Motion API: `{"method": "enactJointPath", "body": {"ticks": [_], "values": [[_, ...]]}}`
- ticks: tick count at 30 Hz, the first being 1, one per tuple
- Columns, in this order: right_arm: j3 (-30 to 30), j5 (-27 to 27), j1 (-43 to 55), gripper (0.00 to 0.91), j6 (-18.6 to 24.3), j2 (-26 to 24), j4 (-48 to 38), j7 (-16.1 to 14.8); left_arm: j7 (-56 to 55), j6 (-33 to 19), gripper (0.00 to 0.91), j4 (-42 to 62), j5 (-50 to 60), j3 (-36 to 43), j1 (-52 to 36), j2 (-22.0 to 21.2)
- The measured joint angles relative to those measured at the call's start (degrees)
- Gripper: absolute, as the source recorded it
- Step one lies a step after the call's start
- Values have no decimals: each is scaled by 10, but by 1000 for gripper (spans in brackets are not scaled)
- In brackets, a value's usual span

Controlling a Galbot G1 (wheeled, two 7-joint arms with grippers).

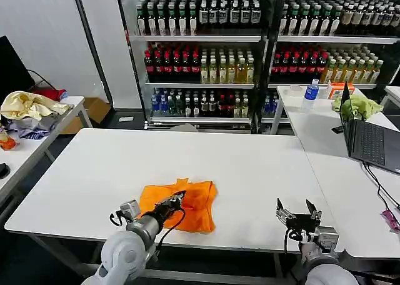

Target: Fold and organize the clothes.

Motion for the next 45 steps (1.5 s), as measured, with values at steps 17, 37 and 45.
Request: {"method": "enactJointPath", "body": {"ticks": [17,37,45], "values": [[-5,0,11,907,-4,1,4,2,21,4,907,-25,1,-20,18,7],[-5,-1,15,907,-7,-2,7,3,64,15,907,37,47,-153,78,89],[-1,0,13,907,-8,-1,9,3,75,15,907,64,55,-148,69,80]]}}
